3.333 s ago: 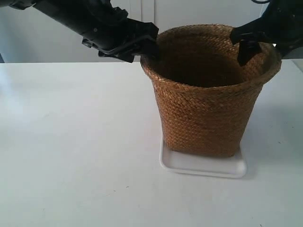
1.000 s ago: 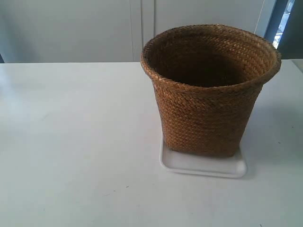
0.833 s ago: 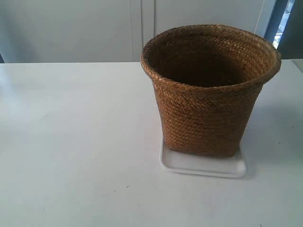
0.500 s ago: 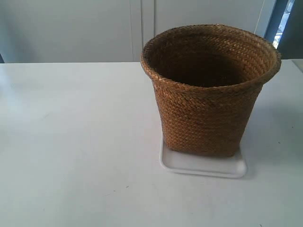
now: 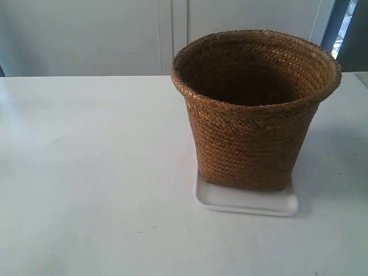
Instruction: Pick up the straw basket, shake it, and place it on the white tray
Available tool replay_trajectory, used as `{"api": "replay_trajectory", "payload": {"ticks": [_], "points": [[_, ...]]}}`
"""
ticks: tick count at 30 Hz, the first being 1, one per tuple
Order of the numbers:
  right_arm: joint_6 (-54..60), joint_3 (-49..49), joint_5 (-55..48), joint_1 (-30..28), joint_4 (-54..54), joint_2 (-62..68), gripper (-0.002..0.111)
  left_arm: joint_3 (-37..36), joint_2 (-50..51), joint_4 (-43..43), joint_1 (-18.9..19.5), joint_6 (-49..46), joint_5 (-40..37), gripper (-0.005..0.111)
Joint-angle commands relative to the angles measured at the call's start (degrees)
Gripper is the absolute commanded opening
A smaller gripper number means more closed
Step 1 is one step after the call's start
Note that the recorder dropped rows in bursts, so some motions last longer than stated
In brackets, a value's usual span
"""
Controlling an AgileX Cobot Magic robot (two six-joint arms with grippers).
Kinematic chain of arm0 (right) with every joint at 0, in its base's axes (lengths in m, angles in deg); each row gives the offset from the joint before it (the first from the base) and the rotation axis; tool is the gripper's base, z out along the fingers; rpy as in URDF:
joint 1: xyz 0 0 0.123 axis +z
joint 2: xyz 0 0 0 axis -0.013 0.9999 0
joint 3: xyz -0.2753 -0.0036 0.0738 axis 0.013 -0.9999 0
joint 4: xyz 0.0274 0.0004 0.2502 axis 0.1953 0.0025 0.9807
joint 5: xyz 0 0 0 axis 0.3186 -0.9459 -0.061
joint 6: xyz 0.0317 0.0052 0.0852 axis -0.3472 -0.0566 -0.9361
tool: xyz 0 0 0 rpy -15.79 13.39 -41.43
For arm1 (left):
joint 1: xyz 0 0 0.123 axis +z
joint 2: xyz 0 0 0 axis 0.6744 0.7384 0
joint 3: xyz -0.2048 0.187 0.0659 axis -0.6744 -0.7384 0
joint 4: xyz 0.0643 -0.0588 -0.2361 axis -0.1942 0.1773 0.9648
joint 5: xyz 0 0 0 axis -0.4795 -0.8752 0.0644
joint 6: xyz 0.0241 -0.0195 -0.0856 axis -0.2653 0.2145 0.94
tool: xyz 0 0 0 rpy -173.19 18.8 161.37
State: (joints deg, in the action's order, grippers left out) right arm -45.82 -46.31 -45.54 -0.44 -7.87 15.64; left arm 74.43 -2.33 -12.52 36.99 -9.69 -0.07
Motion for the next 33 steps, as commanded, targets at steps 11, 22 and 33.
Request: {"api": "replay_trajectory", "payload": {"ticks": [11,22,33], "points": [[0.3,-0.2,0.3,0.2,0.2,-0.3,0.0,-0.3,-0.5,0.2,0.1,0.1,-0.1,0.0],[0.3,-0.2,0.4,0.3,0.3,-0.3,0.0,-0.3,-0.5,0.2,0.1,0.1,-0.1,0.0],[4.9,-3.0,9.7,0.3,-1.5,-4.3,0.0,-0.3,-0.5,0.2,0.1,0.0,-0.1,0.0]]}}
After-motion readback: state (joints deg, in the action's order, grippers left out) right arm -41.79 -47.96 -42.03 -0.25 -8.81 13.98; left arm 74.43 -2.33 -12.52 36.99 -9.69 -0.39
